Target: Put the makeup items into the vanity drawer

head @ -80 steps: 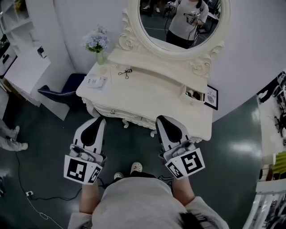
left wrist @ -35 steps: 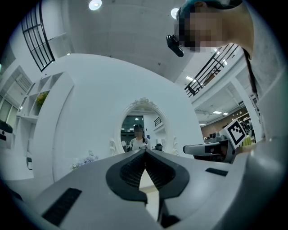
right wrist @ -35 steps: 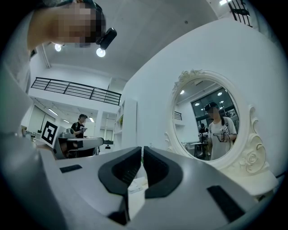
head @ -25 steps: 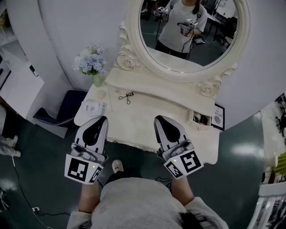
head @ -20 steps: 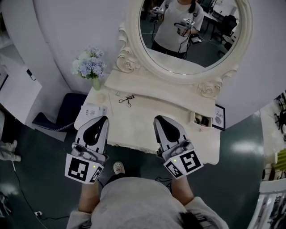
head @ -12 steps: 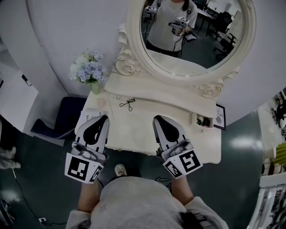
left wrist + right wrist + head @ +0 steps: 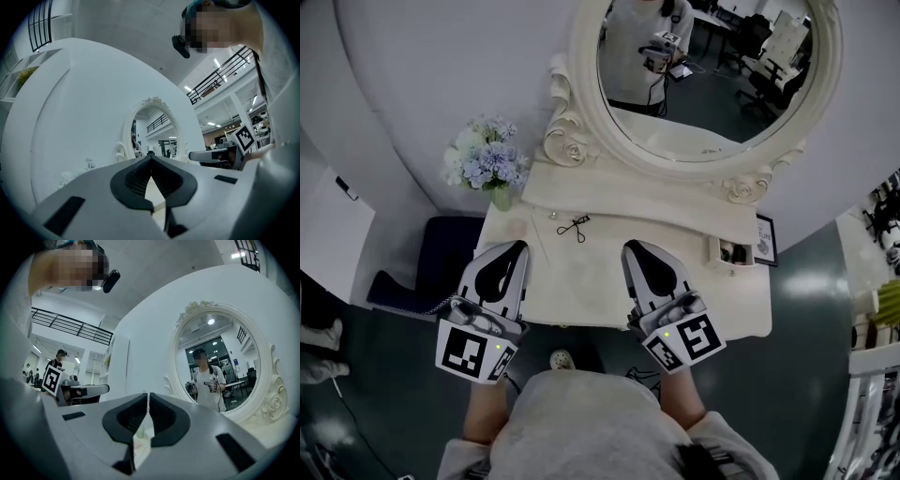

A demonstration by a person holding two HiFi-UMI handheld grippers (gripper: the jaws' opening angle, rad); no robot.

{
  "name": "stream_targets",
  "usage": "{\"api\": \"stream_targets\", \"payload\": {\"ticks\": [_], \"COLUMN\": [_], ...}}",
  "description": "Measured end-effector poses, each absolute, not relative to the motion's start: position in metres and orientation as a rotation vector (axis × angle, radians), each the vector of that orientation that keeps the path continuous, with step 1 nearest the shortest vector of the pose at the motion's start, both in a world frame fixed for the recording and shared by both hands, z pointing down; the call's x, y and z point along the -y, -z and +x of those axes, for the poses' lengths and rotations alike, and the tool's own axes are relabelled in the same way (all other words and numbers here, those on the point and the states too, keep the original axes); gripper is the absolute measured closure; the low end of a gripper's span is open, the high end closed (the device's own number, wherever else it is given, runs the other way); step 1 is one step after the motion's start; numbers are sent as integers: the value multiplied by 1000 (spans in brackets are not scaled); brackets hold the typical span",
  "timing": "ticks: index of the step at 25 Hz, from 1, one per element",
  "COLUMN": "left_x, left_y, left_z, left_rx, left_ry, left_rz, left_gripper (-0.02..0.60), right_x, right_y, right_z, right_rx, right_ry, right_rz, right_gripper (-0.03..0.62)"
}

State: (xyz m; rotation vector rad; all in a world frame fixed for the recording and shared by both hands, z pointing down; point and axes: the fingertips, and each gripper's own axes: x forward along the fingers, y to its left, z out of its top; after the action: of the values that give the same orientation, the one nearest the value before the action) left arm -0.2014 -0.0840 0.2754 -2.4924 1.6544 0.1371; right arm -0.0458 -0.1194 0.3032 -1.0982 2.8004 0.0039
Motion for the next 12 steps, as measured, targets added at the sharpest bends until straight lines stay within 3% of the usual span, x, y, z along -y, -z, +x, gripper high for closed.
{"api": "stream_targets", "payload": {"ticks": [12], "left_x": [103], "left_y": [-291], "left_z": [-221], "left_rx": [-1585], "left_ry": [-141], "left_rz": [-2571], "left_gripper": [566], "right_x": [133], "right_y": [-313], "right_z": [-65], "right_rx": [-2762], "right_ry": [20], "right_rz": [-1194], "right_gripper": [568]}}
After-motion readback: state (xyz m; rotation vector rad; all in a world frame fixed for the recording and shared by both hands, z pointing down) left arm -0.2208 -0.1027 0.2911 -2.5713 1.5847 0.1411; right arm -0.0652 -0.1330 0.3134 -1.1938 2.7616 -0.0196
